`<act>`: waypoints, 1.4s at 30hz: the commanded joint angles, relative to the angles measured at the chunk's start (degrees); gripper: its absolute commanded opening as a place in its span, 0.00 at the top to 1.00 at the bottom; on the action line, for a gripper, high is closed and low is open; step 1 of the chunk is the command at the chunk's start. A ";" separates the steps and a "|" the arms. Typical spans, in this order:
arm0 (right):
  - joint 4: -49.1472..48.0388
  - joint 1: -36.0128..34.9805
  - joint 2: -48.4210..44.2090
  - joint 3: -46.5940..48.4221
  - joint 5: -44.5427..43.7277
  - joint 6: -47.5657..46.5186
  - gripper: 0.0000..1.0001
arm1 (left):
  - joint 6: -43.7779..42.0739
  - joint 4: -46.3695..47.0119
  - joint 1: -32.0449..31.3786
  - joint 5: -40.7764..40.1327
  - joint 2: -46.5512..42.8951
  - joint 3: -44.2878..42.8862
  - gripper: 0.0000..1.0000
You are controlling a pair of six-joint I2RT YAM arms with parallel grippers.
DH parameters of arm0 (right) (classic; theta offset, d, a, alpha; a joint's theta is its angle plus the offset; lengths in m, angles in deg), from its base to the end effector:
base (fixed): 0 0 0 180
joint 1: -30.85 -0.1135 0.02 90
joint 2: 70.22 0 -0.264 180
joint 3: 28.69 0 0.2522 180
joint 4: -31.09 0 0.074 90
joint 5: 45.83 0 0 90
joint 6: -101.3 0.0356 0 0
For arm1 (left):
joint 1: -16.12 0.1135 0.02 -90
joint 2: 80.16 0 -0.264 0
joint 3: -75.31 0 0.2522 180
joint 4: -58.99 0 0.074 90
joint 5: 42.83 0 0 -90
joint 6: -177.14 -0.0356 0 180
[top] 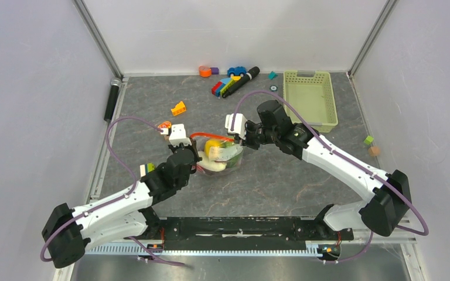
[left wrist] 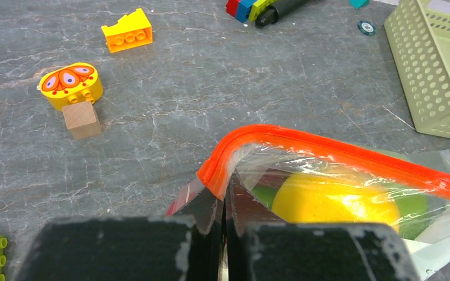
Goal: Place the food in the zip-top bag and seal the zipper
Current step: Zip the zipper food storage bag at the center of the board.
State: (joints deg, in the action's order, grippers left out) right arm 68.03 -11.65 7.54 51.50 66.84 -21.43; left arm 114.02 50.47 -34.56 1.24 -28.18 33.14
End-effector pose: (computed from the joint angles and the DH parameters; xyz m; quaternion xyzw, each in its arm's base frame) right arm 0.2149 0.2155 0.3217 -0.6021 0.6315 0.2122 0.4400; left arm 0.1463 -0.1382 0.2474 -0.0696 0.7775 -0.0910 0.6183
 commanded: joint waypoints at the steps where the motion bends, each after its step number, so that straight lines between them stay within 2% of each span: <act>1: 0.76 0.91 -0.88 2.42 -3.03 0.35 1.00 | 2.10 -4.94 2.26 -7.40 1.38 -2.20 0.98; 42: -0.03 0.85 -2.47 1.20 -5.62 0.65 1.00 | 6.57 -11.72 4.71 -9.21 1.61 -3.14 0.98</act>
State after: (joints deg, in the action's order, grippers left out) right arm 68.01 -11.63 7.49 51.50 63.52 -21.30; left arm 119.33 43.28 -31.48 -0.79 -26.19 31.15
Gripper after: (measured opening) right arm 0.051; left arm 0.028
